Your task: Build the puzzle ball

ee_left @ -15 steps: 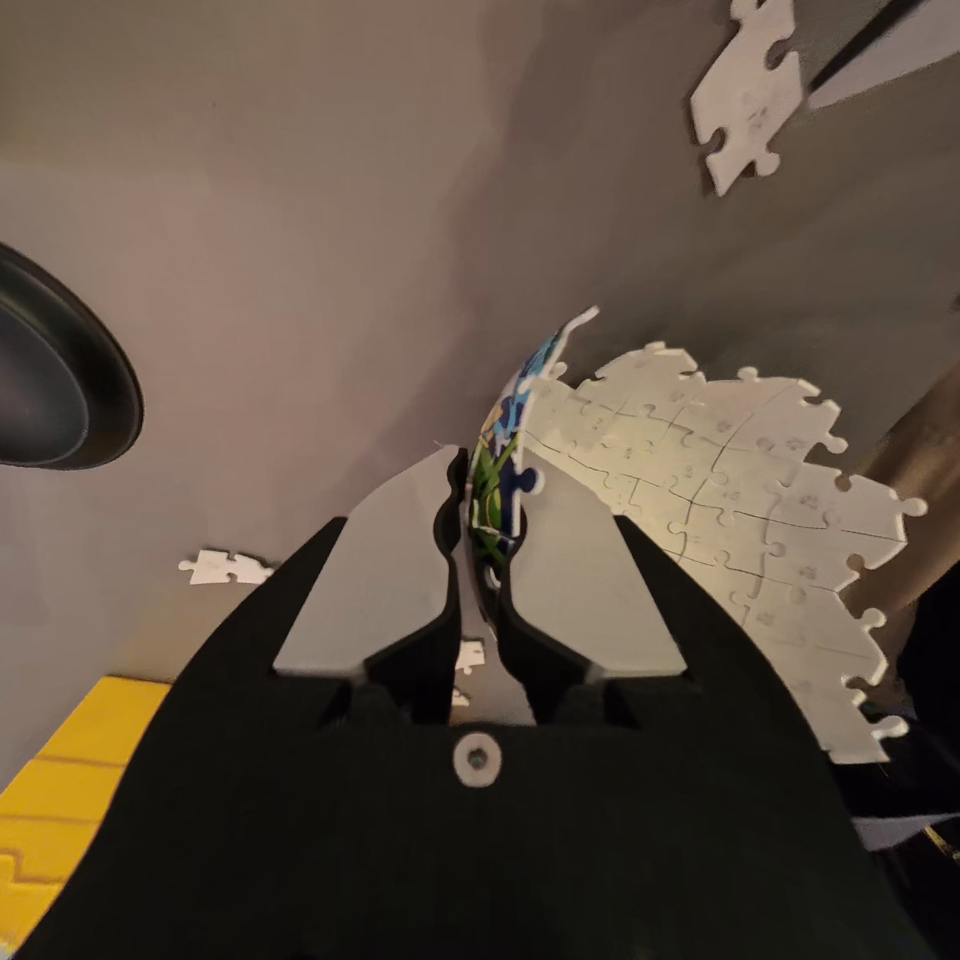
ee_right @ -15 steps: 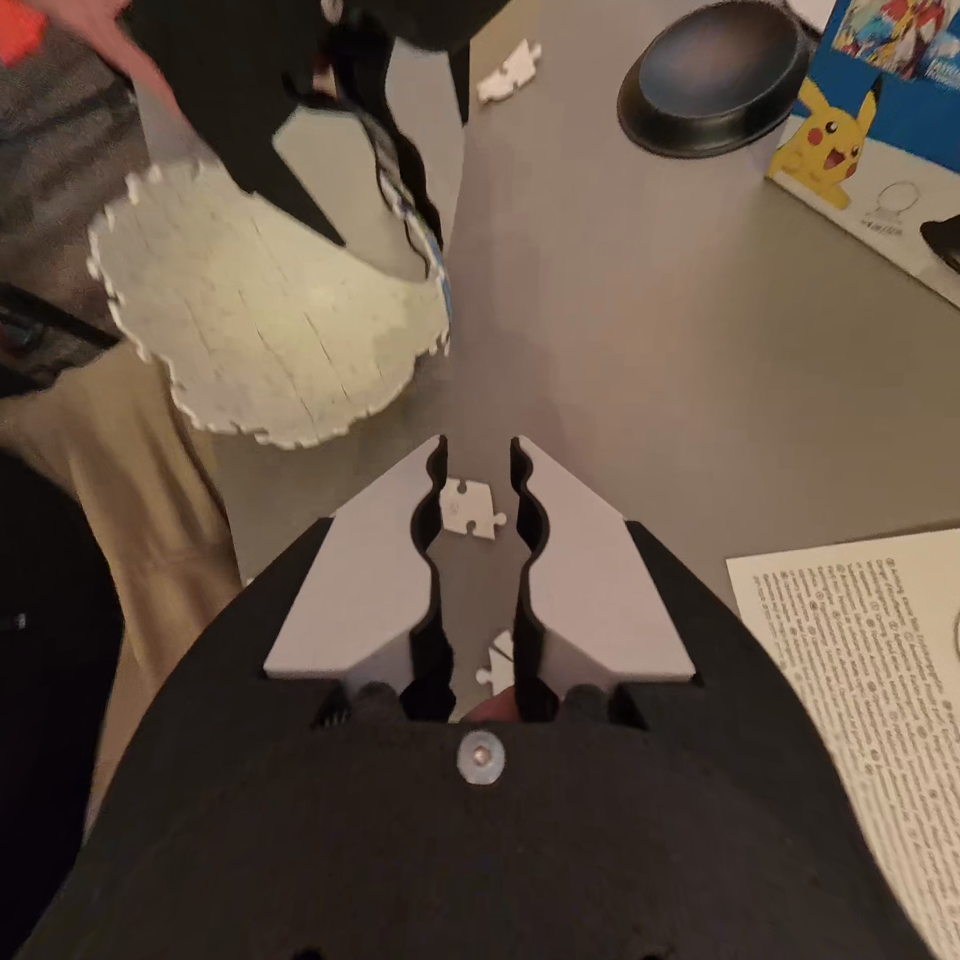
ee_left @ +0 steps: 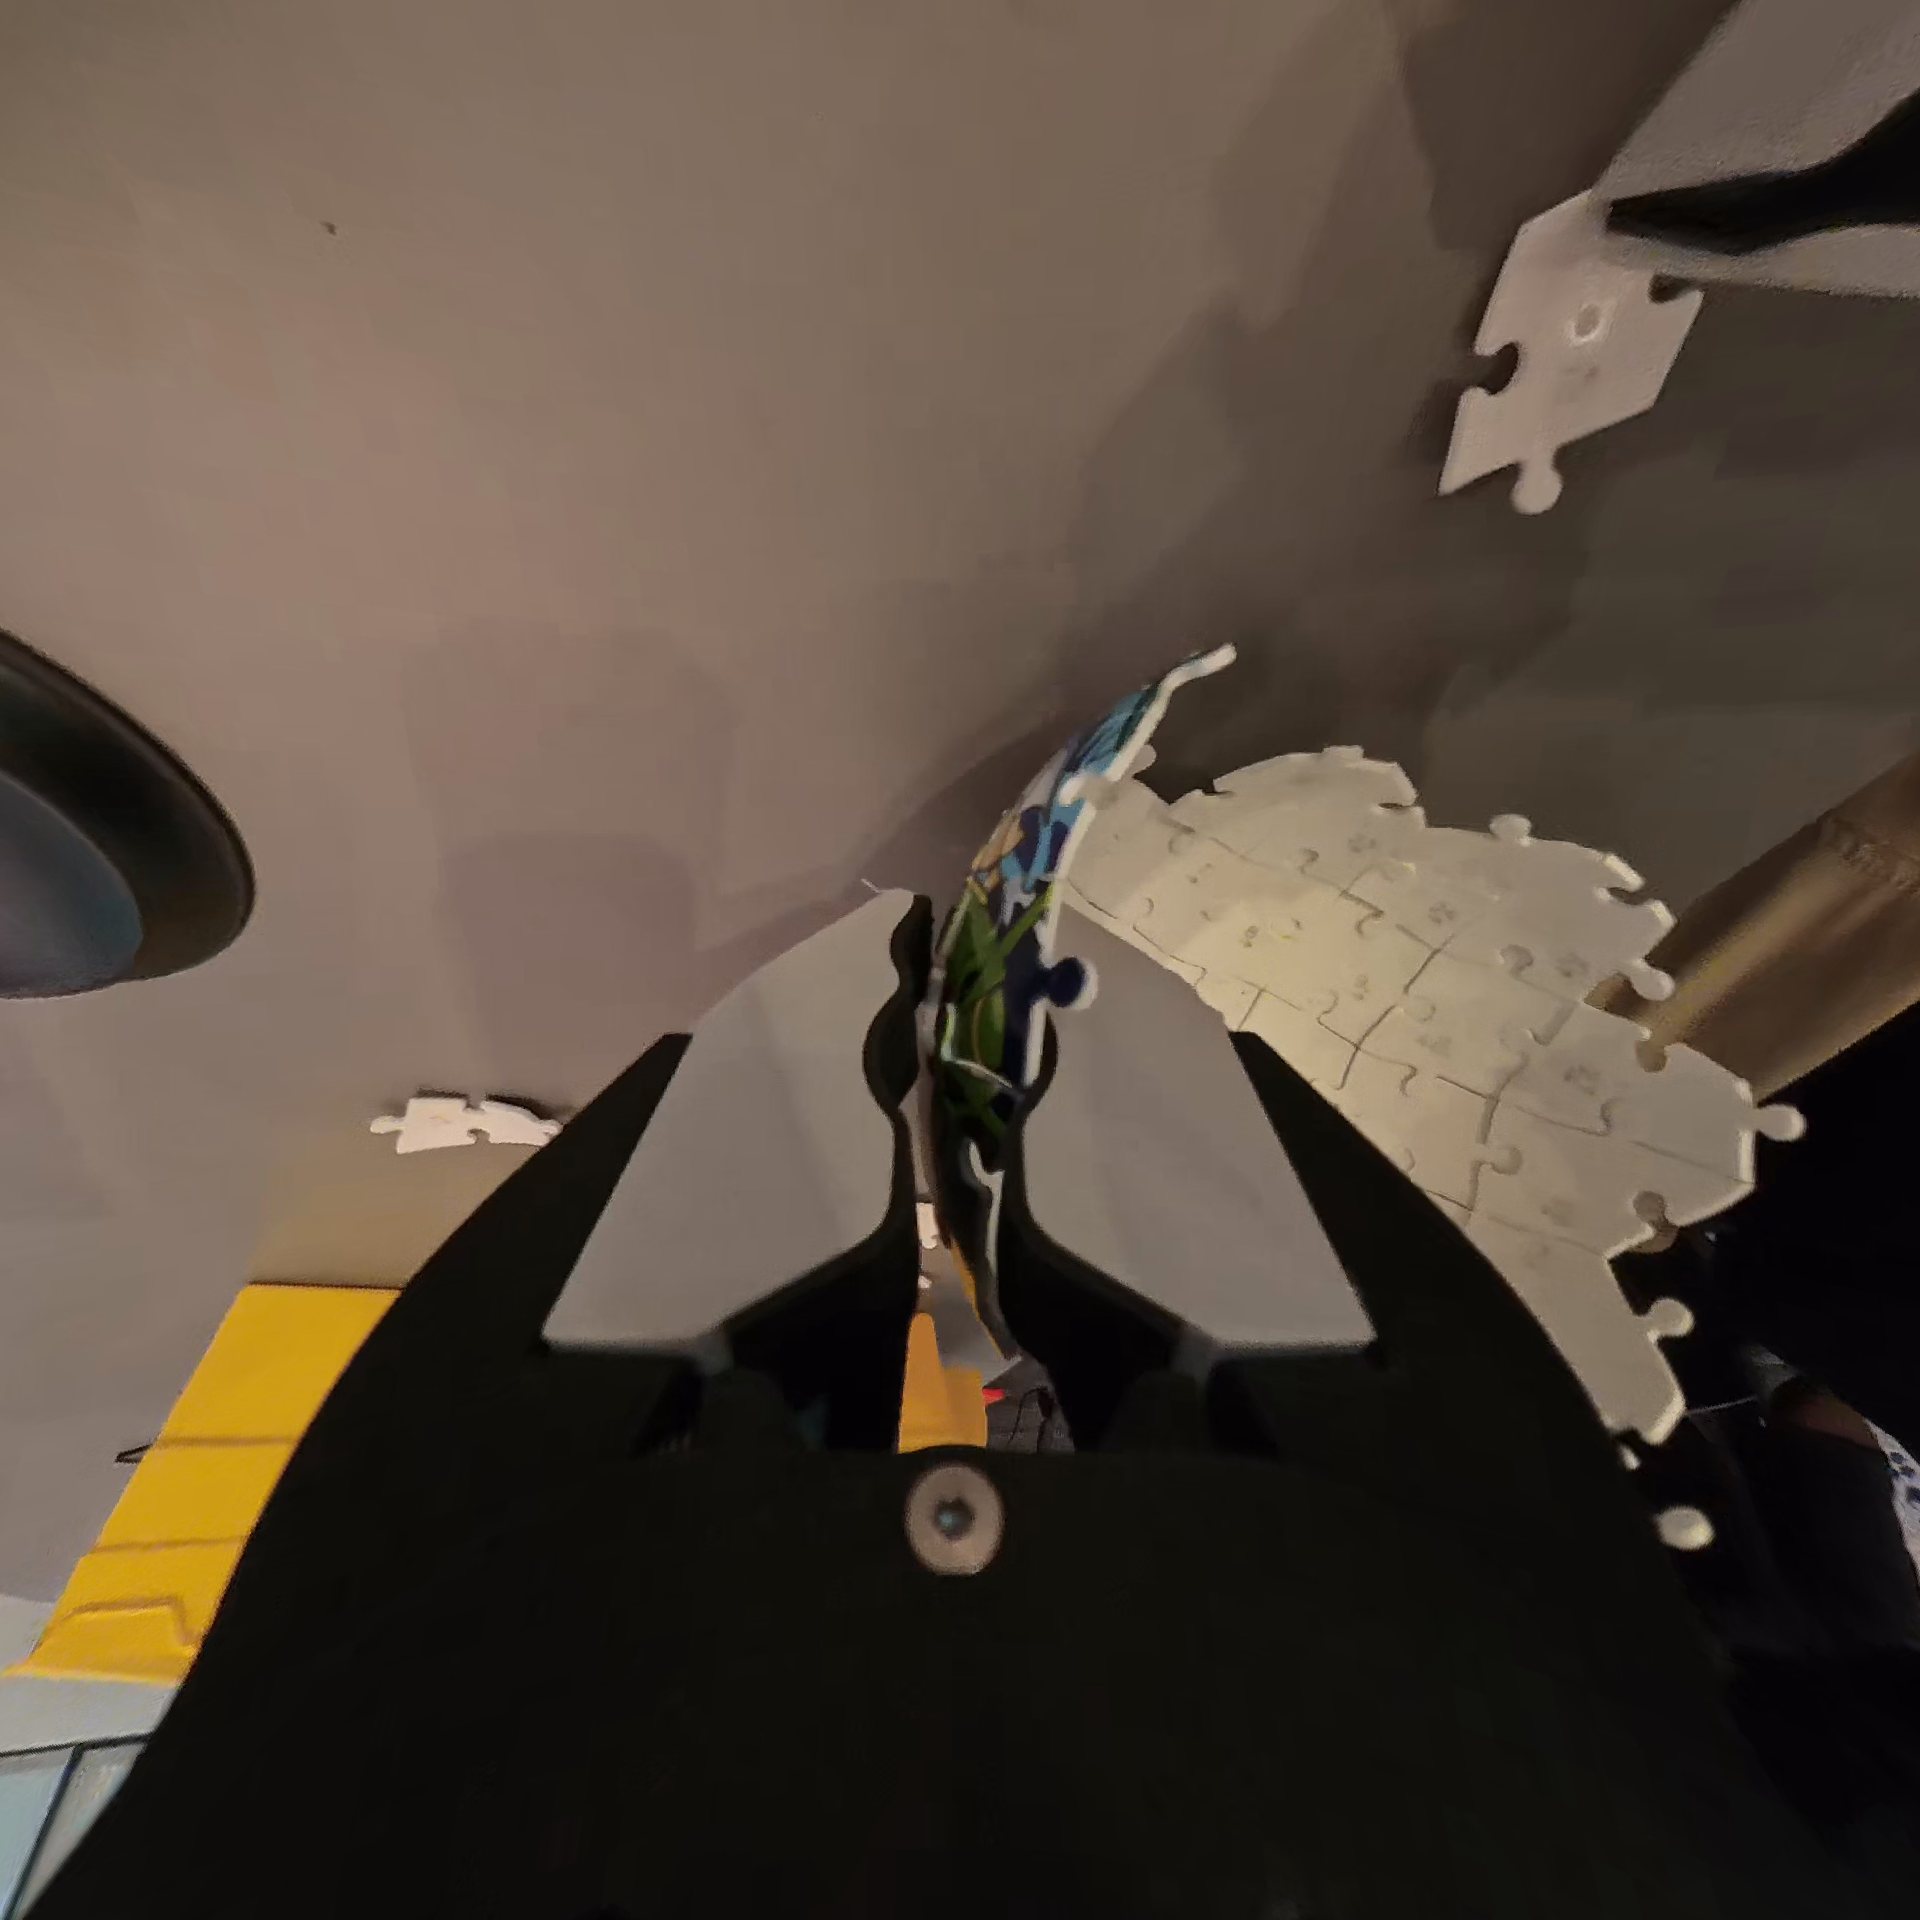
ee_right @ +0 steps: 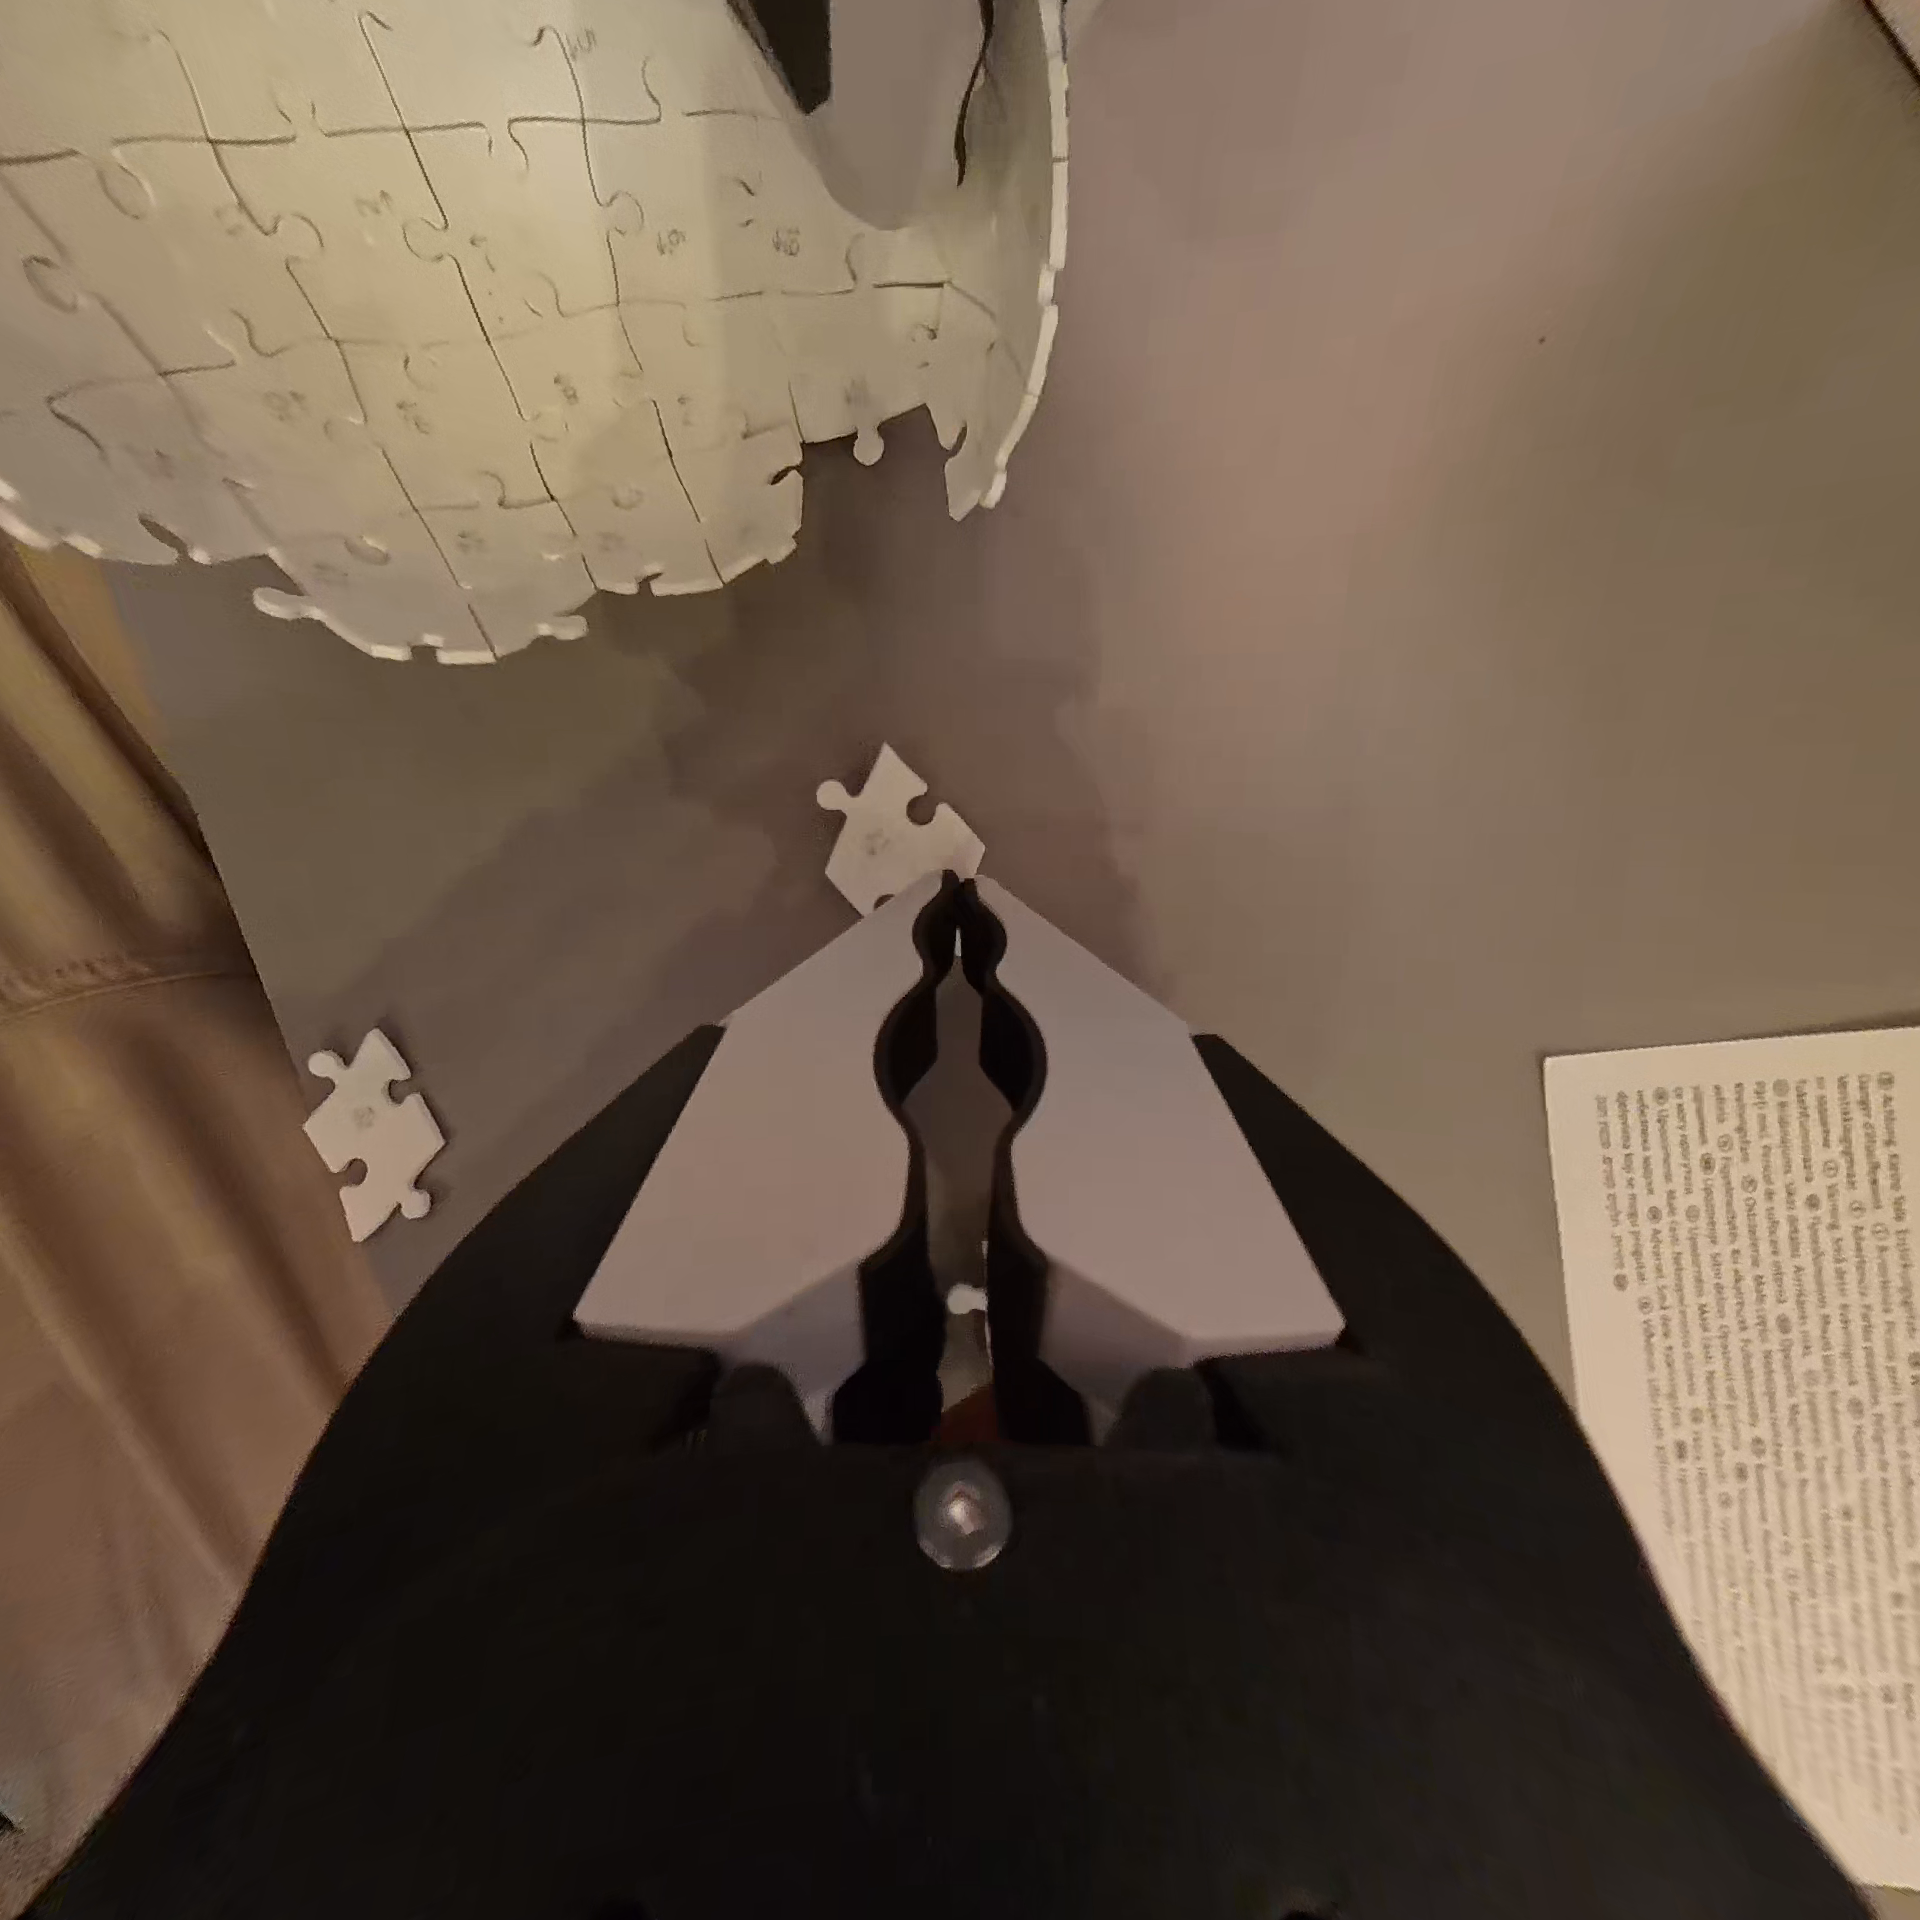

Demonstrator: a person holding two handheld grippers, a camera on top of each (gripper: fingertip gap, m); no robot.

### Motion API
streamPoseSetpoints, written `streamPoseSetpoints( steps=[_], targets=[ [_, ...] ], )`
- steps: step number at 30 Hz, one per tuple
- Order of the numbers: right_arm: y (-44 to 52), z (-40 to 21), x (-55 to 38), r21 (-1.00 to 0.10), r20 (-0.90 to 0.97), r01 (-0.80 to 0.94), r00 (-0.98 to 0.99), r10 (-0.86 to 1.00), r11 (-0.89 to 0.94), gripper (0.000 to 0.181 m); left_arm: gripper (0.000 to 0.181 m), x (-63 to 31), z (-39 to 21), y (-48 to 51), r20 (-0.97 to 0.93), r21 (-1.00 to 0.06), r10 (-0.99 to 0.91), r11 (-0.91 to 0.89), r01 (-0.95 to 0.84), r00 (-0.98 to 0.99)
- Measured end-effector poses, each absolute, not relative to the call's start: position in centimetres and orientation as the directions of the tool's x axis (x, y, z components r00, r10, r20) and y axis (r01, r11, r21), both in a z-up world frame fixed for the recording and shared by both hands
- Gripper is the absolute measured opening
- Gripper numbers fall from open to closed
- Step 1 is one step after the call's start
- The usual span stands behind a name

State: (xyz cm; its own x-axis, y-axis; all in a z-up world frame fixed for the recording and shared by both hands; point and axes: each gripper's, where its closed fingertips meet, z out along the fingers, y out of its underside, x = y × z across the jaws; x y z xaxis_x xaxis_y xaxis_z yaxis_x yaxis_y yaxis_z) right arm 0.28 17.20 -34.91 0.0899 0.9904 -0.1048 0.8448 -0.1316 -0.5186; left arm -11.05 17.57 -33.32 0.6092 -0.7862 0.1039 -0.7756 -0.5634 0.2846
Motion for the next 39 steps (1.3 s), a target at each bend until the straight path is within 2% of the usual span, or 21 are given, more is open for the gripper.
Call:
streamPoseSetpoints(
  steps=[8, 9, 10, 14, 16, 19, 27, 34, 39],
  targets=[
    [16.3, -33.0, 0.3, -0.585, -0.132, 0.798, 0.079, 0.988, -0.142, 0.000, 0.010, -11.1, -33.3, 17.4, 0.117, 0.299, -0.784, -0.558, -0.774, 0.610],
    [16.2, -32.9, 0.3, -0.590, -0.129, 0.796, 0.075, 0.989, -0.137, 0.003, 0.010, -11.0, -33.3, 17.4, 0.116, 0.299, -0.788, -0.553, -0.778, 0.605],
    [16.3, -33.2, 0.7, -0.571, -0.104, 0.813, 0.063, 0.993, -0.111, 0.018, 0.010, -11.0, -33.2, 17.3, 0.114, 0.300, -0.792, -0.548, -0.781, 0.600],
    [15.6, -34.7, 1.3, -0.514, -0.075, 0.857, 0.004, 0.997, -0.042, 0.026, 0.010, -10.8, -33.2, 17.2, 0.111, 0.301, -0.801, -0.537, -0.788, 0.588],
    [15.7, -35.0, 1.1, -0.505, -0.045, 0.863, 0.007, 0.999, -0.028, 0.024, 0.010, -10.6, -33.2, 17.1, 0.116, 0.297, -0.803, -0.533, -0.792, 0.584],
    [16.2, -35.0, 0.9, -0.513, -0.031, 0.857, 0.033, 0.999, -0.045, 0.012, 0.010, -10.6, -33.1, 17.0, 0.116, 0.295, -0.808, -0.528, -0.796, 0.578],
    [15.8, -34.9, 0.5, -0.534, -0.046, 0.844, 0.039, 0.998, -0.057, 0.011, 0.010, -10.6, -33.1, 17.0, 0.121, 0.294, -0.805, -0.530, -0.795, 0.581],
    [14.9, -31.2, -1.2, -0.601, -0.016, 0.798, 0.038, 0.999, -0.040, 0.011, 0.009, -10.6, -33.1, 17.0, 0.130, 0.329, -0.800, -0.522, -0.787, 0.585],
    [14.4, -31.7, -3.0, -0.580, 0.029, 0.814, 0.053, 0.998, -0.026, 0.011, 0.010, -10.6, -33.3, 17.0, 0.153, 0.356, -0.779, -0.531, -0.769, 0.609]
  ],
)
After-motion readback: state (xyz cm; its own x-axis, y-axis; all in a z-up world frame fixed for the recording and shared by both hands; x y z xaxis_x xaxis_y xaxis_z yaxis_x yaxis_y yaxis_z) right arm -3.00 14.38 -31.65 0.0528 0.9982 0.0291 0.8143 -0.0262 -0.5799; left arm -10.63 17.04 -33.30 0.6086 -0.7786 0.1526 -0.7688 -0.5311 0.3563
